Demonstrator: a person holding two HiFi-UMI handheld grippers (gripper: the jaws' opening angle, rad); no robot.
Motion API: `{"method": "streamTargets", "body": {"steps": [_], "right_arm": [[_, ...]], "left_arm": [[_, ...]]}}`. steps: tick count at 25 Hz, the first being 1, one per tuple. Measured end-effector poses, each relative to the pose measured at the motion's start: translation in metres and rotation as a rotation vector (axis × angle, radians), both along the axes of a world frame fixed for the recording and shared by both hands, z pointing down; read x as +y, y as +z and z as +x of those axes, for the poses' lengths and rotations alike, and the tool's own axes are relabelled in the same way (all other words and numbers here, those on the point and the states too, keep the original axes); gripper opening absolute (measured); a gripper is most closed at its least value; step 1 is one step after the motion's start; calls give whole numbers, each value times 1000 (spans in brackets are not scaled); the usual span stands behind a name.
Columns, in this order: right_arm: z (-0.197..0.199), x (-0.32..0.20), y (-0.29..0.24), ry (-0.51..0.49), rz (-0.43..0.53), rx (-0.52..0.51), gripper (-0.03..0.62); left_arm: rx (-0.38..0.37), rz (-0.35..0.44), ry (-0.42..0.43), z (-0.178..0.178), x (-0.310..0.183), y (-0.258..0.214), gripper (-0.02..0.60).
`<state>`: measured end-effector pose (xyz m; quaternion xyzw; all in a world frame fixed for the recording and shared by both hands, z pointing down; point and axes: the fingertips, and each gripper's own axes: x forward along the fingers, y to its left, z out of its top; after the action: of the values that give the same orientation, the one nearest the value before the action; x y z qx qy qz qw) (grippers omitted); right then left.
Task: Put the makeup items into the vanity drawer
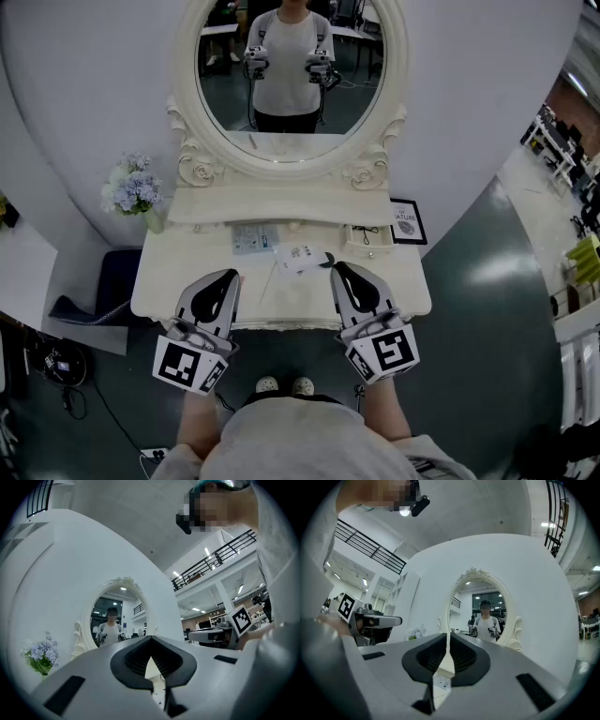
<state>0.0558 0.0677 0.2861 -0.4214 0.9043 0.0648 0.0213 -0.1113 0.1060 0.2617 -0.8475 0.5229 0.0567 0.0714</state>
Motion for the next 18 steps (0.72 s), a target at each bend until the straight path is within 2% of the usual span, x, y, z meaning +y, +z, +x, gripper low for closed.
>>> {"method": "streamTargets", "body": {"steps": [13,18], "right_arm": [[-4,0,-3,14,17,16,35],[-6,-5,-6,28,15,-12,35]], "left_arm": [[4,22,11,-4,-3,-4,12],[24,20,10,-14,-9,-5,12]]}}
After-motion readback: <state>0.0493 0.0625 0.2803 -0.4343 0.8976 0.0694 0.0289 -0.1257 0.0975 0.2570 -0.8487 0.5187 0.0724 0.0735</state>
